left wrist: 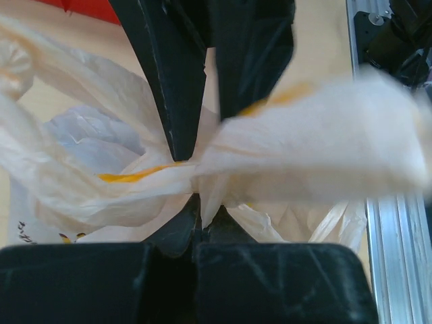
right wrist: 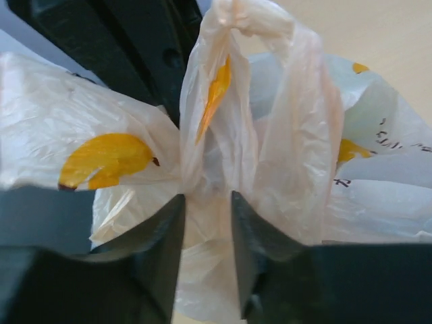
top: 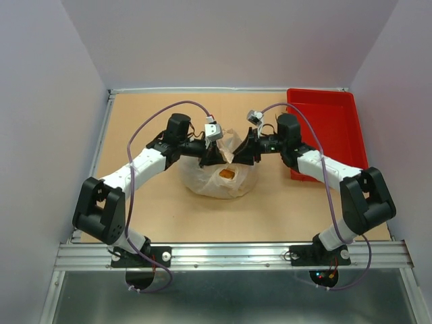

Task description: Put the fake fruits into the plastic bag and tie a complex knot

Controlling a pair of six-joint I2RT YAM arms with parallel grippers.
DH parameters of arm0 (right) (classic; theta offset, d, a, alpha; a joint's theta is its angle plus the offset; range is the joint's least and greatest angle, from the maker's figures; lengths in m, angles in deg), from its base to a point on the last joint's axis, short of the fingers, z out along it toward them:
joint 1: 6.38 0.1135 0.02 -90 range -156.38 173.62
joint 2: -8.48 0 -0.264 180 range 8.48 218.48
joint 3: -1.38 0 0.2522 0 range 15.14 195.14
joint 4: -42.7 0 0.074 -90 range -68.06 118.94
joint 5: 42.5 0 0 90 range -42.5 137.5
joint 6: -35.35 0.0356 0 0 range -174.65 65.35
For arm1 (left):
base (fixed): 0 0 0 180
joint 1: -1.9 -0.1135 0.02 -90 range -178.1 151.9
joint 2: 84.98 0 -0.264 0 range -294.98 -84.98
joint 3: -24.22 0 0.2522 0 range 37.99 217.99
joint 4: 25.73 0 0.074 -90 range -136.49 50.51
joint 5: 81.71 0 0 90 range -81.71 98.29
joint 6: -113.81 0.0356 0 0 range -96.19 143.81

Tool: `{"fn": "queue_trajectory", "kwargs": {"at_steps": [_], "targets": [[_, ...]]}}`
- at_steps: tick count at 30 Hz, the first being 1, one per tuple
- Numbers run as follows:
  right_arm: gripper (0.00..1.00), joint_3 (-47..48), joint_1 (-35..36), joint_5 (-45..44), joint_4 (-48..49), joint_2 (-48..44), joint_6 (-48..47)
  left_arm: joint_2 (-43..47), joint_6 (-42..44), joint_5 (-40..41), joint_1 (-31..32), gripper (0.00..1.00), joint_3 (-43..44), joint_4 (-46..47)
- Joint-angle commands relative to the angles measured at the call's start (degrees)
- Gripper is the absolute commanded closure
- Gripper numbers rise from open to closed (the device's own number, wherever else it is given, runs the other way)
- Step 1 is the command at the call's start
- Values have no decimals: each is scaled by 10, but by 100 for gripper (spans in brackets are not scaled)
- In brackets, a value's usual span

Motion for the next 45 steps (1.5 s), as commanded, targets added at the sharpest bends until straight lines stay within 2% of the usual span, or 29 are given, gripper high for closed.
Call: {"fn": "queue_trajectory", "kwargs": {"at_steps": [1, 5, 11, 16, 22, 23, 25, 26, 28, 29, 30, 32, 35, 40, 45], "targets": [[53, 31, 0, 60, -16, -15, -41, -6, -27, -5, -6, 100, 24, 19], [33, 24, 0, 66, -21, -25, -59, -9, -33, -15, -9, 100, 25, 28], [24, 41, 0, 58, -22, -16, -70, -14, -40, -26, -10, 100, 33, 30], [25, 49, 5, 37, 33, 4, -21, -23, -47, -16, 5, 100, 50, 32], [29, 75, 10, 34, 40, 28, -20, -34, -11, 13, 33, 99, 66, 0], [30, 77, 11, 35, 40, 31, -20, -36, -1, 14, 37, 99, 70, -16], [42, 80, 11, 43, 40, 33, -19, -40, 14, 24, 45, 98, 74, -41], [59, 79, 11, 46, 40, 33, -19, -38, 26, 23, 45, 96, 74, -49], [72, 78, 11, 49, 39, 31, -19, -32, 47, 18, 44, 93, 69, -73], [81, 75, 11, 52, 39, 30, -21, -21, 63, 16, 43, 88, 66, -80], [84, 73, 11, 54, 36, 30, -22, -15, 64, 14, 41, 85, 55, -80], [89, 71, 11, 58, 33, 28, -25, -4, 62, 10, 31, 78, 47, -81], [97, 65, 11, 61, 29, 21, -35, 14, 63, 7, 11, 63, 43, -95], [100, 62, 10, 66, 19, 19, -48, 24, 96, 6, -11, 46, 58, -148], [99, 62, 10, 68, 16, 16, -50, 30, 99, 7, -13, 45, 59, -158]]}}
